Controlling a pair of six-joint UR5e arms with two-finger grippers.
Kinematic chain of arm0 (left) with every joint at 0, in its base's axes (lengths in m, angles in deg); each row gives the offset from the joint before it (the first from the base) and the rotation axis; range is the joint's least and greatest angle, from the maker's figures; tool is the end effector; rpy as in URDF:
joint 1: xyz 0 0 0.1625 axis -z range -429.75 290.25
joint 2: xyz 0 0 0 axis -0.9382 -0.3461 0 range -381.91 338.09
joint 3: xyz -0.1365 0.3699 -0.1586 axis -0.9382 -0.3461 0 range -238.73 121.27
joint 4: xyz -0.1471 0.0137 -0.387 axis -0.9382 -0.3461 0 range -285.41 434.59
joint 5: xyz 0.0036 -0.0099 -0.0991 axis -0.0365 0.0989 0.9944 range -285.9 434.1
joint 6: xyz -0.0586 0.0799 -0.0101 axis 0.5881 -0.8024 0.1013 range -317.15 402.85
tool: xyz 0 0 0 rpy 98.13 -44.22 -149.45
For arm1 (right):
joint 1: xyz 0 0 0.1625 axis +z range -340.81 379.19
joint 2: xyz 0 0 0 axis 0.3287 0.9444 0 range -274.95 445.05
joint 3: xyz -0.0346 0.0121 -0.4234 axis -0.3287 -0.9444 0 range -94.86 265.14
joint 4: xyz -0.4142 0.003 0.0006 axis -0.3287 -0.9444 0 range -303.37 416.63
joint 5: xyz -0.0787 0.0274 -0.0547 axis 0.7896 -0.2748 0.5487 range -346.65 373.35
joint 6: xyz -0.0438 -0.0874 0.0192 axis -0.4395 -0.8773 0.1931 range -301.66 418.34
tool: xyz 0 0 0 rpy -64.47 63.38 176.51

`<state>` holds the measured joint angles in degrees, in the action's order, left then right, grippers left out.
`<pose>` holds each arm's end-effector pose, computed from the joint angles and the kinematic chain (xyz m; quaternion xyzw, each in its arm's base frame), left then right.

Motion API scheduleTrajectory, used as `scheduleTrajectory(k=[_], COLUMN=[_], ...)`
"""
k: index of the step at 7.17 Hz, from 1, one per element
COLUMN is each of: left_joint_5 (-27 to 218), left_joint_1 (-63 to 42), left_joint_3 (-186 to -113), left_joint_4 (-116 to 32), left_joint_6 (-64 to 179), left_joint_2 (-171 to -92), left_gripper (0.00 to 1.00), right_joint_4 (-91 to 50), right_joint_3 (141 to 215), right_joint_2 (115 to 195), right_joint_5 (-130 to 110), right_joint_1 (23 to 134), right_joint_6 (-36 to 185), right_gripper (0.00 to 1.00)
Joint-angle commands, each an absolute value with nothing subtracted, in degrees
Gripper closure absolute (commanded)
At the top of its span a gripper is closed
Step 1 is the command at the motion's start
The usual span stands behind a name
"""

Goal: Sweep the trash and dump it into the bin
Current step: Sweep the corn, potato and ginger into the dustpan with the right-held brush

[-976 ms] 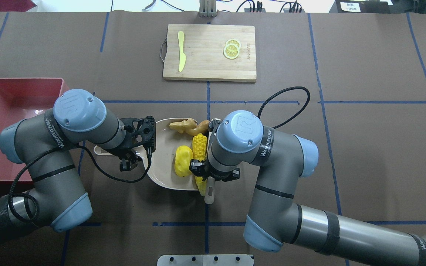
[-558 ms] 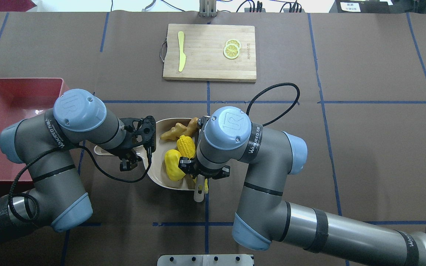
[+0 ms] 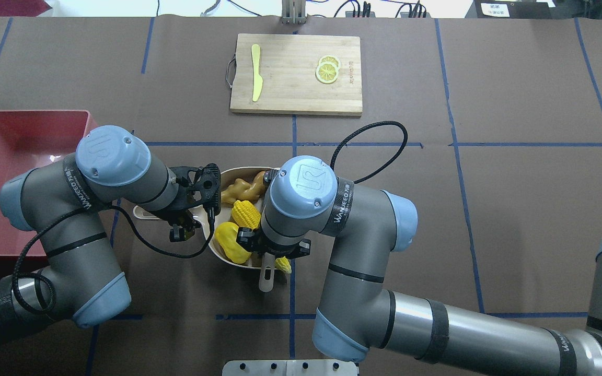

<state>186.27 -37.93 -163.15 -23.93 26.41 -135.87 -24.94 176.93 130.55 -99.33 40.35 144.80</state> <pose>0.4725 -0.4059 0.2976 0.3020 0.3040 0.6065 0.6697 -0.6200 -0.3417 0.1538 -0.0742 -0.4775 0.0441 0.8744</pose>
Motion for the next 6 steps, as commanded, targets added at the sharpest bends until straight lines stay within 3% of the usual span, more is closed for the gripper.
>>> scheduleTrajectory(k=[1, 6], left_joint_5=[186.3, 186.3], left_joint_1=[-37.9, -37.9], left_joint_3=[-163.1, -163.0], left_joint_4=[-23.9, -24.4], left_joint_6=[26.4, 26.5], left_joint_2=[-135.8, -135.8], left_gripper=[0.97, 0.97], right_joint_4=[-24.5, -18.8], right_joint_3=[177.0, 180.1], right_joint_2=[130.3, 132.5], right_joint_5=[-99.2, -97.4], right_joint_1=[39.9, 39.5], right_joint_6=[145.1, 145.6], right_gripper=[1.00, 1.00])
